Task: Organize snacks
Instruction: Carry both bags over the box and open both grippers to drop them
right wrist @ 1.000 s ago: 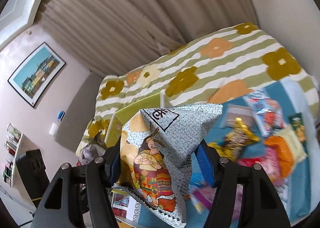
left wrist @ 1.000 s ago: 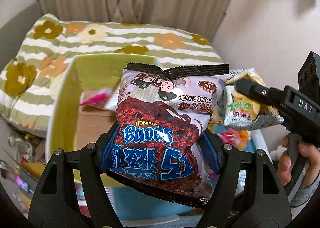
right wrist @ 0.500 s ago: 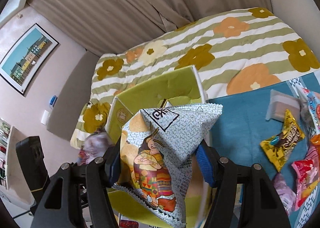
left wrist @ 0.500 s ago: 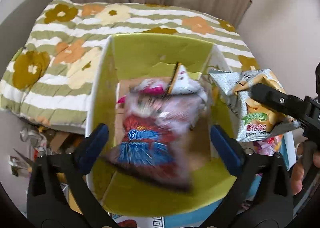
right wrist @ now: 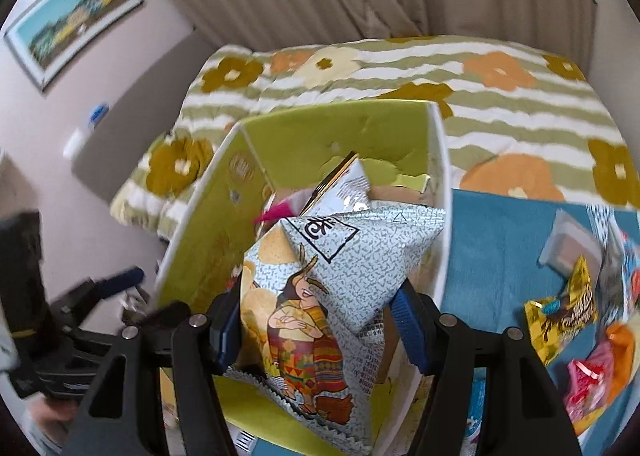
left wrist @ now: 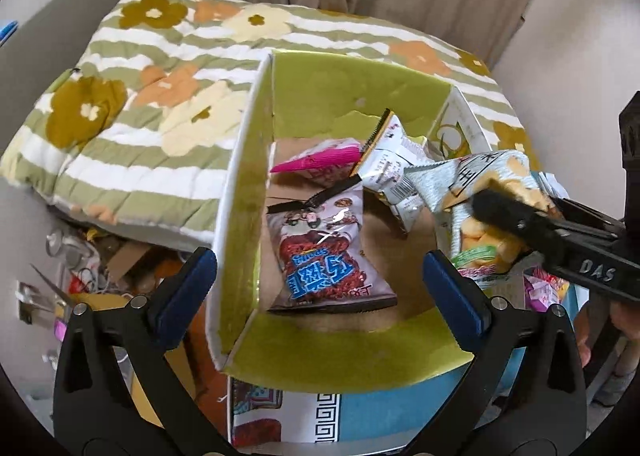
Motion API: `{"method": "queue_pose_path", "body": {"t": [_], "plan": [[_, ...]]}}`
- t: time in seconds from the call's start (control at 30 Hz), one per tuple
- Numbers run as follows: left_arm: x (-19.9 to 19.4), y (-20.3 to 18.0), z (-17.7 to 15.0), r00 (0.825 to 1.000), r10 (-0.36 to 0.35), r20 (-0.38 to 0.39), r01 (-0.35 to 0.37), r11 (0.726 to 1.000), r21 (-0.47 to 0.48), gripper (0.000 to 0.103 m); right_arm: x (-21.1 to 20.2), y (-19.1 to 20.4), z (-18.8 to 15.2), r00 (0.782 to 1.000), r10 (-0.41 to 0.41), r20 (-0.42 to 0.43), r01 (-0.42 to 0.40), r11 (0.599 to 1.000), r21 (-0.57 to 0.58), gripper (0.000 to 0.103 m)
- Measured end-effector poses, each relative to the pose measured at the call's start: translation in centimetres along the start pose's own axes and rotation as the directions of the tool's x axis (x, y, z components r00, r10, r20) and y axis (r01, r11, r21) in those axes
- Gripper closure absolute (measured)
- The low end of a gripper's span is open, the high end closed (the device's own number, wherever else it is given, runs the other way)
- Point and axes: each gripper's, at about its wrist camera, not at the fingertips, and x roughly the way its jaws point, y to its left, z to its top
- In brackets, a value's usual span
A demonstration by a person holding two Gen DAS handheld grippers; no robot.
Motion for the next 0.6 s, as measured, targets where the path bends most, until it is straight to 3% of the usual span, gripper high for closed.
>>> {"method": "queue_pose_path", "body": {"t": [0.17, 0.23, 0.27, 0.3, 0.4, 0.6], "plan": [[-0.6, 0.6, -0.5, 1.0, 0.011, 0.009, -0.011, 0.999, -0.038, 0.001, 1.3, 1.0, 0.2, 1.0, -0.016, 0.0, 0.016, 0.998, -0.057, 0.039], [-0.8, 0.9, -0.9, 1.0, 0.018, 0.004, -0.018, 0.999, -0.043, 0.001, 2.0, 1.2, 0.1, 0.999, -0.036, -0.004, 0.036, 0.996, -0.083, 0.023], [-0.9, 1.1, -1.1, 1.0, 0.021, 0.001, -0.021, 0.999, -0.045, 0.001, 2.2, 1.4, 0.0, 0.999, -0.048, -0.003, 0.047, 0.995, -0.092, 0.007], [-0.9, 1.3, -1.3, 1.0, 0.025, 0.0, -0.025, 0.999, -0.047, 0.001, 2.2, 1.5, -0.2, 0.998, -0.064, 0.007, 0.065, 0.993, -0.104, 0.001], [-0.9, 2.1, -1.8, 1.0, 0.022, -0.006, -0.022, 0.998, -0.062, 0.001, 1.6, 1.5, -1.0, 0.995, -0.085, 0.043, 0.09, 0.989, -0.121, 0.001], [-0.5, 2.1, -2.0, 1.0, 0.004, -0.02, -0.004, 0.999, -0.033, 0.001, 1.6, 1.4, -1.9, 0.993, -0.117, 0.019, 0.119, 0.986, -0.114, 0.001]]}}
